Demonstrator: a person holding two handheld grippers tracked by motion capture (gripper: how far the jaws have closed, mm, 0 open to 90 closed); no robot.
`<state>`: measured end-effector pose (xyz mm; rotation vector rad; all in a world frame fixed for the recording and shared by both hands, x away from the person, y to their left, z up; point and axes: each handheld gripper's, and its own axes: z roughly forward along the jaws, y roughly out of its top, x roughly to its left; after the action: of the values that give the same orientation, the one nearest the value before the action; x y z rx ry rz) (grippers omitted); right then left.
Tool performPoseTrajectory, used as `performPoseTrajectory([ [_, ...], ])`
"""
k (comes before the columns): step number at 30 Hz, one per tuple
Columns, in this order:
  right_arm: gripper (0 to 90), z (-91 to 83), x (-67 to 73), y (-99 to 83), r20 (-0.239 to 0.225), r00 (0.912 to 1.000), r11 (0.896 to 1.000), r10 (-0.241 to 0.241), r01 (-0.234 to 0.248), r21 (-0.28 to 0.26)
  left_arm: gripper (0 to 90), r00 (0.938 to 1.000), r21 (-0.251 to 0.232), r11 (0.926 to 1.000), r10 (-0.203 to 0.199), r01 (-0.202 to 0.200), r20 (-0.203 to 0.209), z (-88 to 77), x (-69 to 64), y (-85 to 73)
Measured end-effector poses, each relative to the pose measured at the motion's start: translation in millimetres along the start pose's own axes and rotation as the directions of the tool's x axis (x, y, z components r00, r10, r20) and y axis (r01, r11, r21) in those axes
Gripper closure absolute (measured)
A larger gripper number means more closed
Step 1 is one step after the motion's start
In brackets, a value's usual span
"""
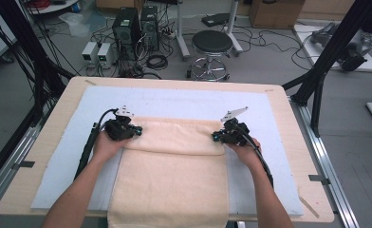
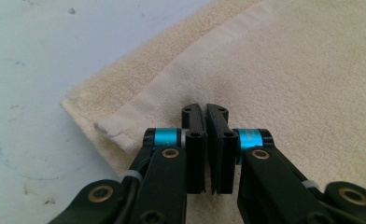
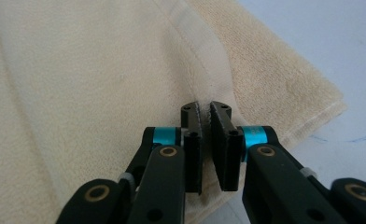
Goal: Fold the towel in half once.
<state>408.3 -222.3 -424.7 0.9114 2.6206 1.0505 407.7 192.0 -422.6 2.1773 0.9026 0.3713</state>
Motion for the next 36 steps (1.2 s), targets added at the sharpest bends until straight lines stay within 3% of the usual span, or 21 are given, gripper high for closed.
performPoseTrajectory([
  [3, 84.9, -5.9, 3.4, 1.3, -0.003, 0.9997, 1.000, -0.026, 0.026, -0.006, 86.1, 1.0000, -0.051, 0.9987, 0.007, -0.007, 0.001, -10.7, -2.7, 1.1],
  [6, 85.0, -18.6, 9.9, 4.4, -0.008, 0.9992, 0.998, -0.039, 0.038, -0.048, 86.3, 0.9998, -0.094, 0.9956, 0.003, -0.001, 0.021, -23.8, -4.2, -0.3],
  [10, 84.9, -36.7, 21.8, 7.1, -0.013, 0.9972, 0.994, -0.073, 0.072, -0.084, 86.4, 0.9993, -0.167, 0.9858, 0.016, -0.010, 0.035, -47.5, -12.8, -4.8],
  [12, 84.9, -49.6, 31.2, 8.3, -0.019, 0.9952, 0.989, -0.096, 0.093, -0.115, 86.3, 0.9986, -0.191, 0.9810, 0.042, -0.035, 0.032, -59.2, -20.0, -8.1],
  [15, 85.0, -70.1, 50.5, 7.7, -0.016, 0.9891, 0.979, -0.146, 0.142, -0.149, 86.4, 0.9960, -0.225, 0.9711, 0.086, -0.079, 0.022, -81.5, -35.6, -17.7],
  [18, 85.0, -87.2, 72.6, 1.1, -0.034, 0.9815, 0.970, -0.188, 0.181, -0.163, 86.3, 0.9873, -0.249, 0.9566, 0.159, -0.152, 0.008, -104.1, -56.5, -32.4],
  [21, 85.0, -103.0, 97.7, -10.9, -0.047, 0.9710, 0.958, -0.234, 0.222, -0.182, 86.4, 0.9817, -0.275, 0.9438, 0.190, -0.183, 0.000, -125.4, -75.9, -49.7],
  [25, 85.0, -123.2, 131.7, -29.0, -0.081, 0.9583, 0.944, -0.274, 0.252, -0.212, 86.4, 0.9774, -0.307, 0.9314, 0.211, -0.196, 0.017, -154.2, -101.6, -71.9],
  [27, 85.0, -130.6, 147.9, -38.6, -0.107, 0.9484, 0.940, -0.298, 0.272, -0.208, 86.4, 0.9740, -0.301, 0.9317, 0.224, -0.203, 0.036, -167.0, -117.3, -84.6],
  [29, 83.6, -139.1, 164.3, -48.8, -0.149, 0.9383, 0.937, -0.312, 0.278, -0.214, 86.2, 0.9635, -0.288, 0.9303, 0.258, -0.227, 0.073, -179.0, -132.9, -99.4],
  [31, 68.9, -144.5, 173.4, -57.7, -0.205, 0.9283, 0.939, -0.310, 0.265, -0.220, 82.5, 0.9555, -0.276, 0.9342, 0.268, -0.226, 0.123, -186.7, -141.8, -113.1],
  [32, 67.2, -145.9, 174.8, -60.5, -0.220, 0.9287, 0.943, -0.299, 0.251, -0.220, 79.6, 0.9565, -0.267, 0.9377, 0.263, -0.222, 0.127, -188.3, -142.9, -117.4],
  [34, 65.0, -145.7, 173.6, -63.3, -0.205, 0.9338, 0.945, -0.293, 0.249, -0.213, 71.4, 0.9615, -0.249, 0.9451, 0.247, -0.211, 0.121, -187.1, -139.0, -120.1],
  [36, 62.5, -139.3, 163.6, -61.6, -0.189, 0.9440, 0.951, -0.271, 0.232, -0.204, 67.9, 0.9664, -0.239, 0.9498, 0.233, -0.202, 0.109, -180.0, -130.8, -117.9],
])
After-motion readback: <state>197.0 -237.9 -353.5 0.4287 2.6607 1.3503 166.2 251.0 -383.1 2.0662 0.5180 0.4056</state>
